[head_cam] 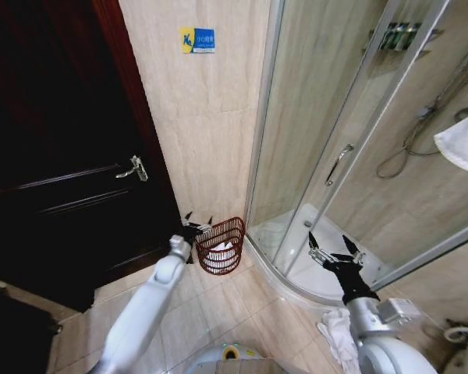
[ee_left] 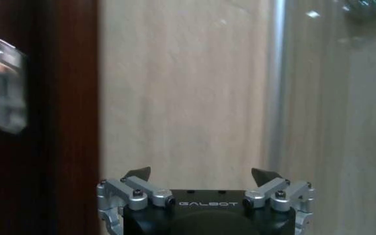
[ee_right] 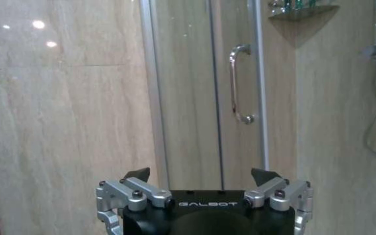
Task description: Discard the used towel into the hamper.
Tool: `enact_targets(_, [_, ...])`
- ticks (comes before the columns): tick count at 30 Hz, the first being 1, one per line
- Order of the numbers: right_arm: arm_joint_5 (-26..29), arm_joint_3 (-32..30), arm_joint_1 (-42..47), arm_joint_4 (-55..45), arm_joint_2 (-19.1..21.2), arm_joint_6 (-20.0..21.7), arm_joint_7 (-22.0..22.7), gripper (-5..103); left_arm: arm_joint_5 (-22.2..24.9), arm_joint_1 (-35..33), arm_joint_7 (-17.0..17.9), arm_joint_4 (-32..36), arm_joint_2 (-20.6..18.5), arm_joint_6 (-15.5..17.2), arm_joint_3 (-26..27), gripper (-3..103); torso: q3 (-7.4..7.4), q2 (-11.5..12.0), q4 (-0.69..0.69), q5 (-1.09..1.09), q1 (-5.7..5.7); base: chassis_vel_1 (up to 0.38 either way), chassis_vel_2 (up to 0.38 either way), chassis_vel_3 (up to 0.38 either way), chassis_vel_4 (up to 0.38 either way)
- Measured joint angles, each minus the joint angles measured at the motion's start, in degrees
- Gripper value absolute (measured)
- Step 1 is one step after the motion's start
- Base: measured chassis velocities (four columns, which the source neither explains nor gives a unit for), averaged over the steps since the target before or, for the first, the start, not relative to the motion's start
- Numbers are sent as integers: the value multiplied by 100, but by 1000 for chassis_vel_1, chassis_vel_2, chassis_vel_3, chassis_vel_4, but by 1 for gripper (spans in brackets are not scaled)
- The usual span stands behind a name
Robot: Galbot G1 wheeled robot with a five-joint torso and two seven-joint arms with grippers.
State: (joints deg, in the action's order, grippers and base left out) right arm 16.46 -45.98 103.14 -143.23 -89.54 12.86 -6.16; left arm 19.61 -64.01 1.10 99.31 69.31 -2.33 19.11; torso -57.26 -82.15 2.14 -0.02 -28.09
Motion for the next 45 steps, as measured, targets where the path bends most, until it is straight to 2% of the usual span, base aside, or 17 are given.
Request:
enact_targets(2, [36,-4,-53,0,90,76,-19,100,8,-542,36,719,45,218,561,100,0,0,0,1,0,0,0,0,0])
enact_targets(3, [36,-4,-53,0,90,76,-19,100,8,-542,36,719,45,218,561,100,0,0,0,1,0,0,0,0,0])
enact_targets(7, [67,-49,-87,-1,262,101,-36,100,30,-1486,-68,1702,232,433,1568,100,0,0,0,1,0,0,0,0,0])
enact_targets(11, [69,-87,-90,0,337,106,-59,100,118,-1912,-90,2048,378,463,1967,100,0,0,1,1,0,0,0,0,0])
enact_targets(13, [69,-97,-70,0,375,109,-74,100,365,-2172,-104,2283,537,491,2351,100,0,0,1,1,0,0,0,0,0])
enact_targets(17, [51,-68,-15,0,358,109,-94,100,596,-2378,-198,2522,548,569,2615,100,0,0,-1,1,0,0,0,0,0])
enact_targets(22, [23,-54,55,0,297,108,-94,100,671,-2527,-293,2773,499,580,2653,100,0,0,-1,1,0,0,0,0,0])
enact_targets(30, [-64,-70,197,0,209,74,-78,100,642,-2544,-342,2867,567,410,2471,100,-1,0,-1,1,-1,0,0,0,0])
enact_targets(39, [-248,-18,244,0,80,33,-96,100,529,-2433,-359,2974,582,432,2288,100,-1,0,-1,2,0,0,0,0,0])
enact_targets(45, [-229,-64,241,0,95,-10,-97,100,255,-2362,-326,2974,610,484,1997,100,-1,1,0,2,0,0,0,0,0])
